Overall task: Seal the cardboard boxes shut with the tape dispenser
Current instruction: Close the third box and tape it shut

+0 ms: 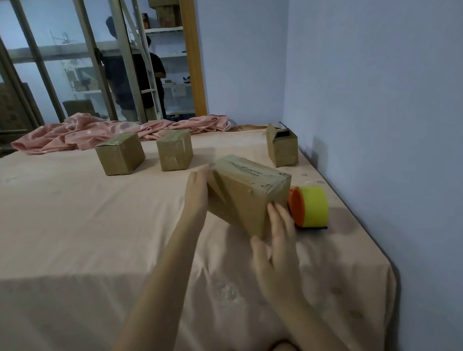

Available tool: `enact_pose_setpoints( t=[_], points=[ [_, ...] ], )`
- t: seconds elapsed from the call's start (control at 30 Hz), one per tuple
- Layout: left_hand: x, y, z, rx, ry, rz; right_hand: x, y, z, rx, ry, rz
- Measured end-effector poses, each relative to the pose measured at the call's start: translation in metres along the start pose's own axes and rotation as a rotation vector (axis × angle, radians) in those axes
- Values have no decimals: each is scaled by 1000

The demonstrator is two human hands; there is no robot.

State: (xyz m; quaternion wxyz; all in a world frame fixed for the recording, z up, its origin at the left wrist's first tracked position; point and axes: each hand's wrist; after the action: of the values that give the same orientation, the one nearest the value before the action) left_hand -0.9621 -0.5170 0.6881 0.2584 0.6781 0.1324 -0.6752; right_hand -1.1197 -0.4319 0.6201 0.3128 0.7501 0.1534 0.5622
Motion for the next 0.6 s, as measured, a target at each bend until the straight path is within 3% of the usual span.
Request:
enact_pose_setpoints(
  t=[0.17, 0.27, 0.37, 0.43, 0.5, 0.6],
  points=[
    [7, 31, 21, 284, -7, -165, 2, -20, 7, 140, -389, -235],
    [7, 30, 34, 382, 39, -161, 0, -22, 10, 194, -690, -335],
    [12, 27, 45, 422, 13, -182, -8, -20, 9, 186, -787, -370],
    [20, 28, 47, 427, -21, -195, -13, -18, 7, 168, -758, -412],
    [27, 30, 43, 441, -27, -203, -16, -17, 1, 156, -542, -396],
    [29, 28, 35, 431, -57, -189, -25, -8, -16, -135, -308, -345]
  ],
)
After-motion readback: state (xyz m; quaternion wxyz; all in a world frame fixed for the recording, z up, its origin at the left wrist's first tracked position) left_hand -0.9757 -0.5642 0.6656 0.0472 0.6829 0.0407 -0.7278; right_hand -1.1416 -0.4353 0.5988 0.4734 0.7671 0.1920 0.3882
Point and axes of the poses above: each hand's wrist, its own y-axis towards the middle knuckle, its own z-axis out of the palm, x = y × z, and after that the axes turned 7 degrees about -x, right-handed
